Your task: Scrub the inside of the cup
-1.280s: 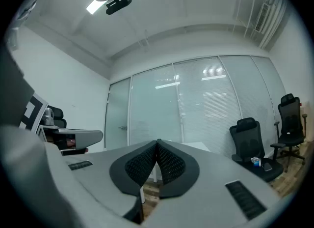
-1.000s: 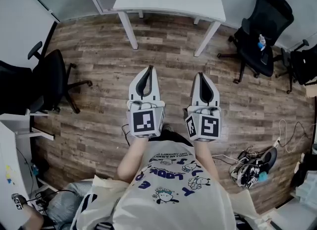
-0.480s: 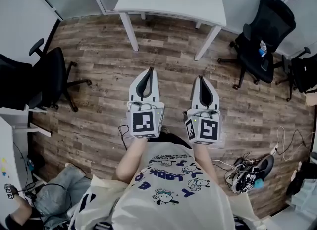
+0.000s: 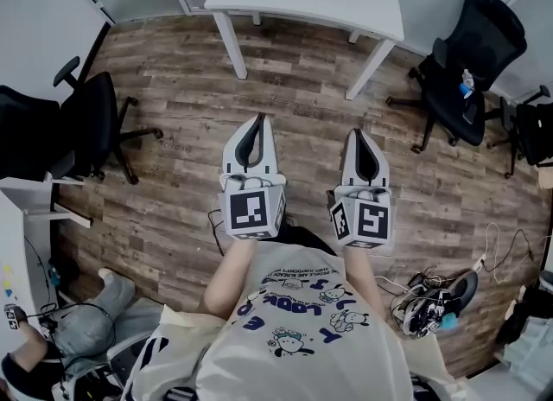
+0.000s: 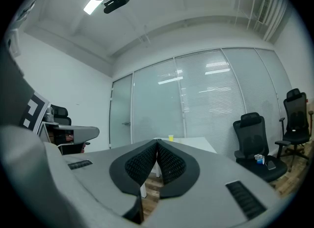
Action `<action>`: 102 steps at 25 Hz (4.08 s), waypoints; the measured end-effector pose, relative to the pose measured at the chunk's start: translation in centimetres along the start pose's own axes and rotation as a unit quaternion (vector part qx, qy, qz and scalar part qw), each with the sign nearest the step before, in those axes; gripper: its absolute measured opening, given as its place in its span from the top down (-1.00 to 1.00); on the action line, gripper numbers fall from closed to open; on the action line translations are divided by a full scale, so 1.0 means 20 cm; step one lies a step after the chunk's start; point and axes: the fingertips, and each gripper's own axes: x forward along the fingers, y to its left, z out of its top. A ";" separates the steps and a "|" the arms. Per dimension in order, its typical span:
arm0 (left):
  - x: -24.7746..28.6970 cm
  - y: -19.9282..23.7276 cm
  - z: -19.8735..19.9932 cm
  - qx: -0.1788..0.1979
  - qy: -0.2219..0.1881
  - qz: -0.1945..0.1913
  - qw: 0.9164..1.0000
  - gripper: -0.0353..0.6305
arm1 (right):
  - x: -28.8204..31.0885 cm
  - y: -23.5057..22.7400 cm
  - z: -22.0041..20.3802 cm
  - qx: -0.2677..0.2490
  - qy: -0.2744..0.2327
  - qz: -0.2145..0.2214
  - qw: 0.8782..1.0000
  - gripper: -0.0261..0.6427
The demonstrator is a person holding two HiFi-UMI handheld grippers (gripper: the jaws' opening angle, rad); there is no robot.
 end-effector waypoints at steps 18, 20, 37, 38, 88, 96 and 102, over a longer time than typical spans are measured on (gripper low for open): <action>0.66 0.24 0.05 -0.013 -0.009 -0.029 0.999 0.87 | 0.65 -0.07 -0.01 -0.006 0.002 -0.033 0.999 0.89; 0.74 0.29 0.05 -0.011 -0.008 -0.030 0.999 0.87 | 0.74 -0.06 0.00 -0.009 0.002 -0.035 0.999 0.89; 1.20 0.48 -0.04 -0.025 0.023 -0.050 0.998 0.87 | 1.20 -0.10 -0.05 -0.007 0.018 -0.060 0.998 0.89; 1.23 0.48 -0.04 -0.025 0.023 -0.051 0.998 0.87 | 1.22 -0.11 -0.06 -0.007 0.019 -0.061 0.998 0.89; 2.55 0.46 -0.15 -0.028 0.061 0.001 0.998 0.87 | 2.44 -0.80 -0.21 0.018 0.063 -0.019 0.998 0.89; 2.77 0.51 -0.16 -0.027 0.065 -0.017 0.997 0.87 | 2.65 -0.87 -0.25 0.023 0.068 -0.040 0.997 0.89; 2.95 0.62 -0.16 -0.026 0.069 -0.027 0.997 0.87 | 2.84 -0.86 -0.27 0.020 0.078 -0.052 0.995 0.86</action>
